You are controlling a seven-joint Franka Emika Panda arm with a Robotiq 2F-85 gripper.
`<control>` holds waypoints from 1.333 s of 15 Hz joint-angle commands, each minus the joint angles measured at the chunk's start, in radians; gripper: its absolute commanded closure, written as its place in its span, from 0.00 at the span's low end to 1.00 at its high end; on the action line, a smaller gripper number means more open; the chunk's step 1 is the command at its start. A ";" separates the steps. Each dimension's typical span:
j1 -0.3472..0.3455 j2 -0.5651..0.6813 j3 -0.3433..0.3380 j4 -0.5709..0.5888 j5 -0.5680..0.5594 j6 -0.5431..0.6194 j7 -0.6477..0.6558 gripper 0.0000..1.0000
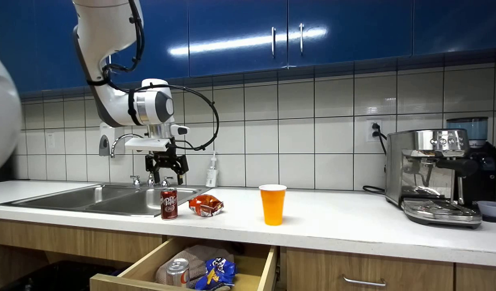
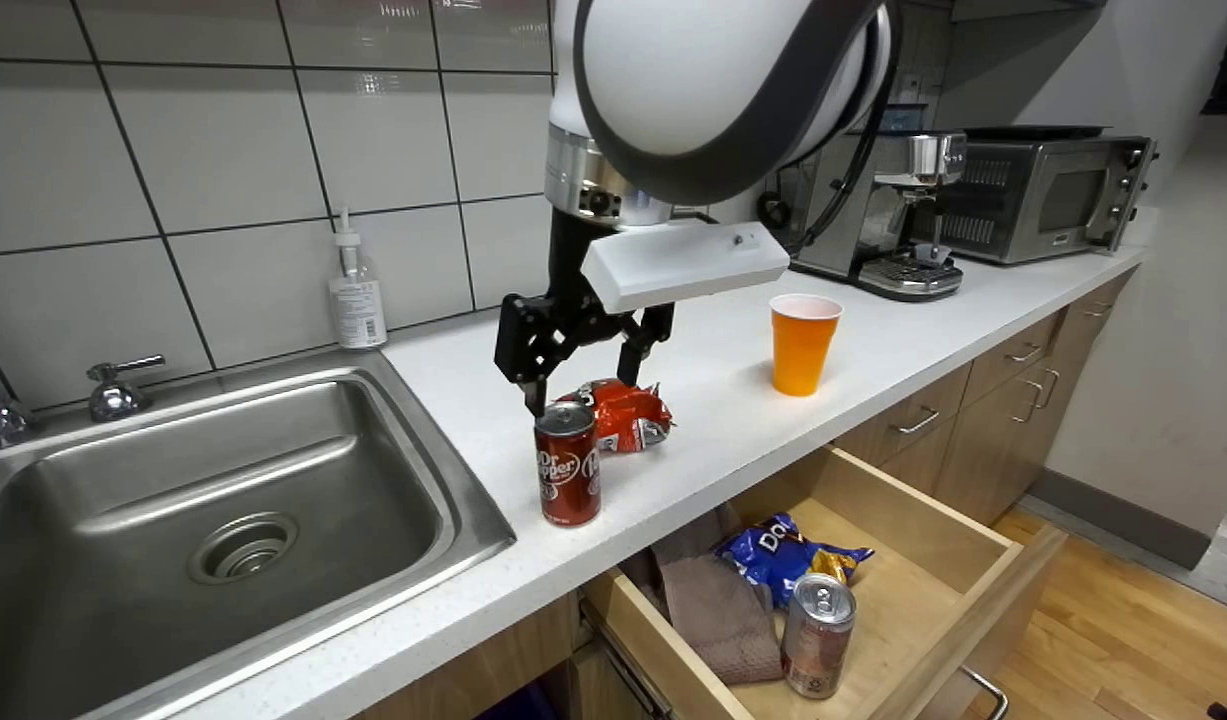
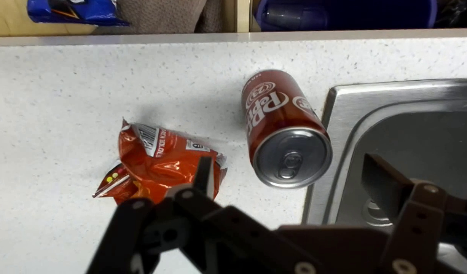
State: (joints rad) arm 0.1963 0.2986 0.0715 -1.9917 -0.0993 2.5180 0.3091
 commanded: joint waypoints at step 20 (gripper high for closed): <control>0.018 0.223 -0.007 0.230 0.019 -0.159 -0.029 0.00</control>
State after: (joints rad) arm 0.2137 0.5073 0.0681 -1.7976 -0.0975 2.4085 0.3088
